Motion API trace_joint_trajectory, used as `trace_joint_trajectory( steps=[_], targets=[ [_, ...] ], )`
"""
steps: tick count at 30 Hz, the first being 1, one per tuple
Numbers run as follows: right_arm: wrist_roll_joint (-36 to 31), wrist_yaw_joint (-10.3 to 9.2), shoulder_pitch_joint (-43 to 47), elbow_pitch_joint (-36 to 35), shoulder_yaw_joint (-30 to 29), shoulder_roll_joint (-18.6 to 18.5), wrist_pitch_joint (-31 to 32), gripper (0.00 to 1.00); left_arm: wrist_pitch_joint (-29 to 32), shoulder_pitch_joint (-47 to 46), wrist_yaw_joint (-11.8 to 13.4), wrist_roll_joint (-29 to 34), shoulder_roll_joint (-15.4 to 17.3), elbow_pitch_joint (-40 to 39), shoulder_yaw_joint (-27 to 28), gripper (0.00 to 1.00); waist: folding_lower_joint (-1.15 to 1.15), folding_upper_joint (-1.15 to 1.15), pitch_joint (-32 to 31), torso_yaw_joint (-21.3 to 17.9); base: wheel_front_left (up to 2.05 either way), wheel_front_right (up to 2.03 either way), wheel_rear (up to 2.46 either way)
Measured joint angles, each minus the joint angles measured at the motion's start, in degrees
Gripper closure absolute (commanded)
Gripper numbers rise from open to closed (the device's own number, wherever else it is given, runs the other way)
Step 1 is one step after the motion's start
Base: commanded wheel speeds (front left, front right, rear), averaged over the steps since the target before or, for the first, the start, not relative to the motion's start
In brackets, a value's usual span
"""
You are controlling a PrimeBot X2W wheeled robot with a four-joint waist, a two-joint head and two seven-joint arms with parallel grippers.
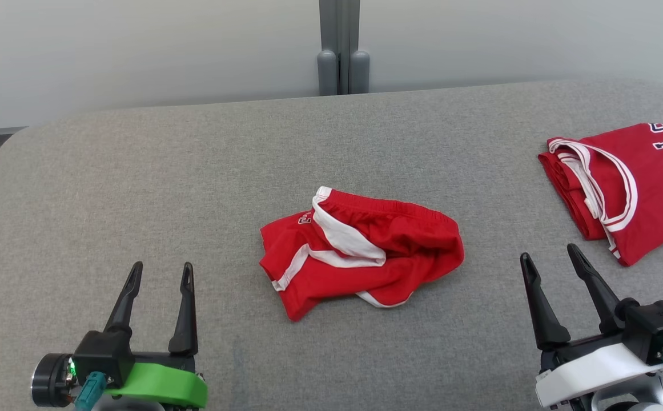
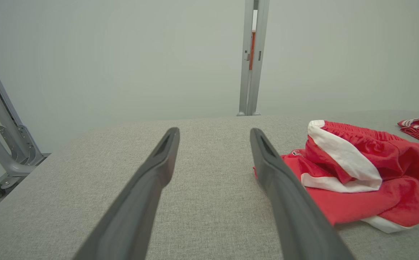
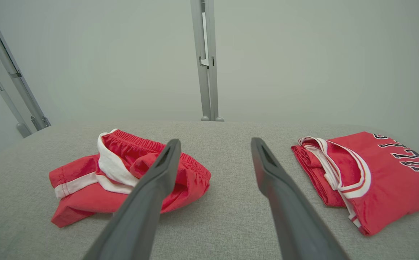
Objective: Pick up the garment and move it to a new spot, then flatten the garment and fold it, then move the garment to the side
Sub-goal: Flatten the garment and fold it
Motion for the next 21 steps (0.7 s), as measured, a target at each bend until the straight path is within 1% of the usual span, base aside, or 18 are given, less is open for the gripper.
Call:
trace_joint_trajectory(
  steps=[6, 9, 12, 15, 21],
  targets=[
    [0.0, 0.0, 0.0, 0.0, -0.2, 0.0, 0.0, 0.0, 0.1, 0.0, 0.2, 0.0, 0.3, -0.6, -0.4, 0.0, 0.0, 0.0, 0.4, 0.2, 0.0, 0.0, 0.0],
    [0.0, -0.01, -0.6, 0.2, 0.9, -1.1, 0.5, 0.0, 0.2, -0.3, 0.2, 0.1, 0.4, -1.2, -0.5, 0.0, 0.0, 0.0, 1.3, 0.4, 0.0, 0.0, 0.0],
    [0.2, 0.0, -3.3, 1.1, 3.4, -2.9, 1.5, 0.0, 0.2, -2.1, 0.2, 0.5, 0.4, -2.0, -0.9, 0.0, 0.0, 0.0, 2.8, 0.9, 0.0, 0.0, 0.0],
    [0.5, -0.01, -6.7, 2.9, 6.6, -4.6, 2.5, 0.0, 0.1, -4.9, -0.4, 0.9, 0.1, -2.6, -1.5, 0.0, 0.0, 0.0, 4.7, 1.6, 0.0, 0.0, 0.0],
    [1.6, 0.0, -16.0, 9.7, 12.9, -7.7, 3.8, 0.0, -0.4, -9.2, -1.6, 1.2, -1.1, -2.1, -2.3, 0.0, 0.0, 0.0, 9.2, 3.8, 0.0, 0.0, 0.0]
  ],
)
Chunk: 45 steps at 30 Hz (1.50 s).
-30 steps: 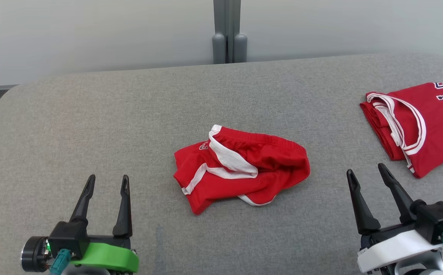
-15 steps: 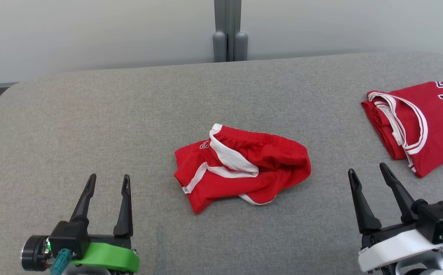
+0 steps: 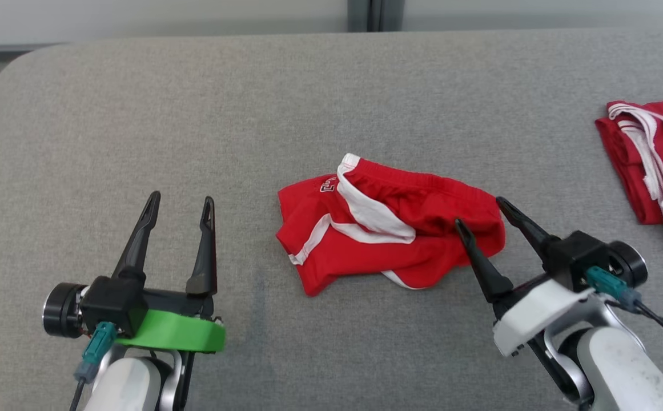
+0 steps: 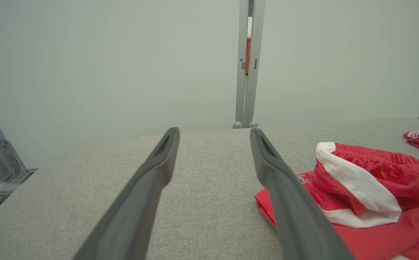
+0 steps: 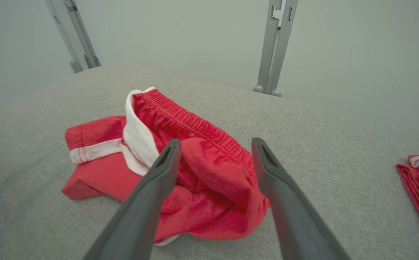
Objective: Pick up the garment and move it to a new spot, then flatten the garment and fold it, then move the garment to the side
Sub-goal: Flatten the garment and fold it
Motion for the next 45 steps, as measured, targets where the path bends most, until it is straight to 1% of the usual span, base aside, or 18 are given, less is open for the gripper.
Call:
trace_joint_trajectory(
  steps=[2, 3, 4, 5, 6, 11, 14, 18, 22, 25, 27, 28, 29, 30, 33, 37, 42, 45],
  targets=[
    [0.5, 0.0, -2.7, 2.5, 1.2, -0.6, 0.2, 0.0, -0.1, -0.9, -0.4, 0.0, -0.5, 0.6, -0.1, 0.0, 0.0, 0.0, 1.4, 0.7, 0.0, 0.0, 0.0],
    [0.7, 0.0, -3.7, 3.9, 1.5, -1.0, 1.0, 0.43, -0.1, -1.4, -0.5, 0.2, -0.7, 0.9, -0.2, 0.0, 0.0, 0.0, 2.1, 1.1, 0.0, 0.0, 0.0],
    [0.7, 0.0, -4.2, 4.9, 1.8, -1.4, 1.4, 0.58, -0.1, -1.7, -0.6, 0.3, -0.8, 1.1, -0.3, 0.0, 0.0, 0.0, 2.6, 1.4, 0.0, 0.0, 0.0],
    [1.1, 0.0, -4.4, 5.8, 1.9, -1.6, 1.6, 0.84, -0.1, -2.0, -0.8, 0.3, -1.0, 1.4, -0.2, 0.0, 0.0, 0.0, 3.1, 1.8, 0.0, 0.0, 0.0],
    [1.6, 0.0, -4.4, 6.5, 1.8, -1.6, 1.6, 1.0, -0.1, -2.1, -1.0, 0.3, -1.1, 1.5, -0.1, 0.0, 0.0, 0.0, 3.6, 2.2, 0.0, 0.0, 0.0],
    [2.9, 0.0, -4.5, 7.3, -0.1, -1.2, -0.3, 1.0, -0.3, -2.3, -1.1, 0.8, -1.3, 1.8, 0.8, 0.0, 0.0, 0.0, 5.3, 2.8, 0.0, 0.0, 0.0],
    [4.2, 0.0, -3.7, 7.3, -2.6, 0.2, -1.7, 1.0, -0.3, -2.3, -1.3, 1.3, -1.4, 1.8, 1.2, 0.0, 0.0, 0.0, 5.4, 2.2, 0.0, 0.0, 0.0],
    [6.1, 0.0, -0.1, 7.1, -8.1, 2.7, -3.7, 1.0, -0.3, -2.2, -1.6, 1.9, -1.4, 1.6, 1.7, 0.0, 0.0, 0.0, 4.9, 0.9, 0.0, 0.0, 0.0],
    [7.7, 0.0, 5.6, 7.2, -14.0, 6.8, -5.3, 1.0, -0.3, -1.9, -1.7, 2.3, -1.4, 1.4, 2.3, 0.0, 0.0, 0.0, 4.5, -0.5, 0.0, 0.0, 0.0],
    [9.1, 0.0, 9.2, 7.7, -16.5, 9.2, -6.2, 1.0, -0.3, -1.3, -1.7, 2.4, -1.3, 1.4, 2.7, 0.0, 0.0, 0.0, 4.2, -1.5, 0.0, 0.0, 0.0],
    [11.5, -0.01, 11.0, 8.6, -17.1, 10.4, -7.0, 1.0, -0.3, -1.0, -1.7, 2.4, -1.3, 1.3, 3.0, 0.0, 0.0, 0.0, 4.1, -2.2, 0.0, 0.0, 0.0],
    [12.1, -0.01, 11.4, 9.0, -17.1, 10.6, -7.4, 0.93, -0.3, -0.8, -1.6, 2.4, -1.3, 1.2, 3.2, 0.0, 0.0, 0.0, 4.1, -2.5, 0.0, 0.0, 0.0],
    [12.3, -0.01, 11.6, 9.4, -16.9, 10.7, -7.6, 0.56, -0.3, -0.6, -1.5, 2.4, -1.2, 1.2, 3.3, 0.0, 0.0, 0.0, 4.1, -2.8, 0.0, 0.0, 0.0],
    [12.5, -0.01, 11.6, 9.7, -16.6, 10.9, -8.2, 0.0, -0.3, -0.4, -1.5, 2.3, -1.2, 1.2, 3.4, 0.0, 0.0, 0.0, 4.0, -3.1, 0.0, 0.0, 0.0],
    [11.7, -0.01, 11.0, 9.0, -15.9, 11.2, -10.7, 0.0, -0.3, -0.2, -1.5, 2.3, -1.2, 1.2, 3.5, 0.0, 0.0, 0.0, 3.8, -3.6, 0.0, 0.0, 0.0],
    [7.9, -0.01, 9.0, 4.8, -15.0, 10.2, -12.9, 0.0, -0.3, 0.0, -1.5, 2.3, -1.2, 1.4, 3.5, 0.0, 0.0, 0.0, 3.4, -3.8, 0.0, 0.0, 0.0],
    [3.6, -0.01, 8.8, -1.3, -13.9, 8.2, -13.5, 0.0, -0.3, 0.2, -1.1, 2.3, -1.2, 1.4, 4.0, 0.0, 0.0, 0.0, 2.8, -3.5, 0.0, 0.0, 0.0],
    [1.1, -0.01, 8.8, -4.7, -13.4, 7.3, -12.4, 0.0, -0.3, 1.0, -0.8, 2.3, -1.2, 1.5, 4.3, 0.0, 0.0, 0.0, 2.1, -3.3, 0.0, 0.0, 0.0]
  ],
)
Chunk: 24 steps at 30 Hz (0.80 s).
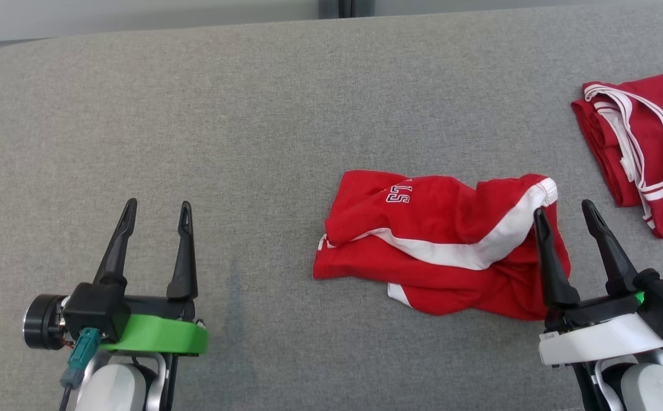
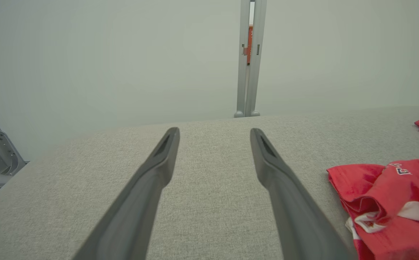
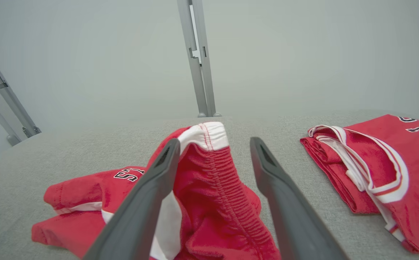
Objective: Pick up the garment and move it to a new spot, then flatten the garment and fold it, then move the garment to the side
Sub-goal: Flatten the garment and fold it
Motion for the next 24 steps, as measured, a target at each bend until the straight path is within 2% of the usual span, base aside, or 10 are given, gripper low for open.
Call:
trace_joint_trajectory(
  steps=[9, 24],
  targets=[
    [-2.0, 0.0, 1.9, -4.8, 0.1, -0.1, 3.7, 0.0, 0.0, 3.2, 1.0, -0.3, 0.1, 0.1, 0.3, 0.0, 0.0, 0.0, -2.7, 0.6, 0.0, 0.0, 0.0],
    [-2.0, 0.0, 3.3, -6.1, -0.8, 0.1, 5.0, 0.0, 1.1, 3.9, 1.1, -0.5, 0.6, -1.0, -1.3, 0.0, 0.0, 0.0, -3.8, 0.9, 0.0, 0.0, 0.0]
  ],
)
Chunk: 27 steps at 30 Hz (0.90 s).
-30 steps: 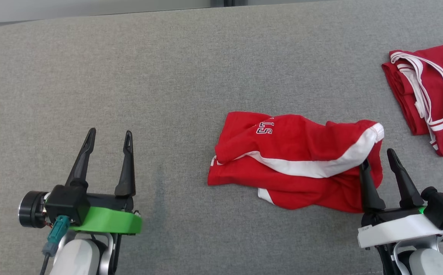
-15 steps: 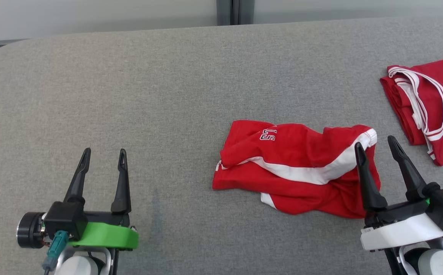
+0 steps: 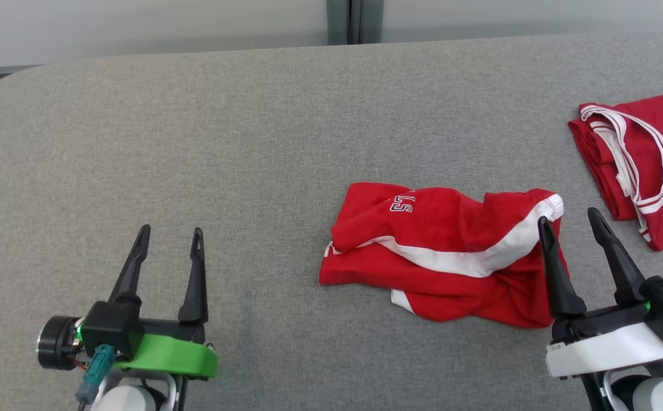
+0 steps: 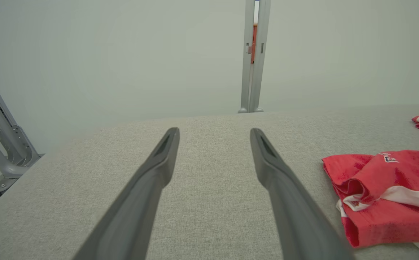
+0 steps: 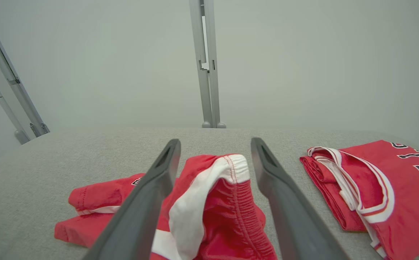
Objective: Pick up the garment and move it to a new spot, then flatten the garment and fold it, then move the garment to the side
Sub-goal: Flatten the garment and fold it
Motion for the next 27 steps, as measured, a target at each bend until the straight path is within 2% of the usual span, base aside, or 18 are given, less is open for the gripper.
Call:
trace_joint_trajectory(
  steps=[4, 6, 9, 12, 15, 16, 17, 18, 19, 27],
  targets=[
    [0.0, 0.0, -0.1, -0.8, -0.2, 0.0, 0.1, 0.0, 3.2, -3.9, -3.9, 0.2, -0.6, -0.8, -4.6, 0.0, 0.0, 0.0, 1.3, 0.0, 0.0, 0.0, 0.0],
    [-0.2, 0.0, -0.4, -1.0, -0.1, 0.1, 0.2, 0.0, 5.8, -6.5, -6.8, -0.1, -2.0, -0.5, -7.9, 0.0, 0.0, 0.0, 2.3, -0.2, 0.0, 0.0, 0.0],
    [-0.5, 0.0, -1.4, -1.2, 0.6, 0.3, 0.2, 0.0, 10.0, -8.9, -9.5, -0.9, -3.9, 2.1, -12.6, 0.0, 0.0, 0.0, 3.6, -0.7, 0.0, 0.0, 0.0],
    [-0.5, 0.0, -2.1, -1.0, 1.3, 0.8, 0.2, 0.0, 13.0, -11.0, -10.5, -1.7, -4.5, 6.4, -15.2, 0.0, 0.0, 0.0, 4.6, -1.8, 0.0, 0.0, 0.0],
    [-0.5, 0.0, -2.3, -0.6, 1.4, 1.2, -0.1, 0.0, 13.5, -12.6, -10.9, -2.8, -5.0, 10.4, -15.3, 0.0, 0.0, 0.0, 5.5, -3.2, 0.0, 0.0, 0.0],
    [-0.5, 0.0, -2.3, -0.5, 1.2, 1.3, -0.3, 0.0, 13.5, -13.2, -10.9, -3.4, -5.1, 11.6, -15.3, 0.08, 0.0, 0.0, 5.8, -3.7, 0.0, 0.0, 0.0],
    [-0.5, 0.0, -2.3, -0.5, 1.0, 1.4, -0.4, 0.0, 13.7, -13.7, -11.0, -3.8, -5.3, 12.4, -15.3, 0.3, 0.0, 0.0, 6.1, -4.0, 0.0, 0.0, 0.0],
    [-0.5, 0.0, -2.3, -0.4, 0.9, 1.4, -0.5, 0.0, 13.7, -14.1, -11.3, -4.6, -5.4, 13.2, -15.4, 0.76, 0.0, 0.0, 6.5, -4.3, 0.0, 0.0, 0.0],
    [-0.5, 0.0, -2.3, -0.3, 0.8, 1.5, -0.7, 0.0, 13.7, -14.7, -11.4, -5.3, -5.6, 14.1, -15.5, 1.0, 0.0, 0.0, 6.9, -4.7, 0.0, 0.0, 0.0],
    [-0.4, 0.0, -2.8, 0.3, 0.7, 2.2, -1.1, 0.0, 11.7, -18.7, -12.0, -9.2, -5.1, 16.6, -14.6, 1.0, 0.0, 0.0, 8.6, -6.1, 0.0, 0.0, 0.0]
  ],
)
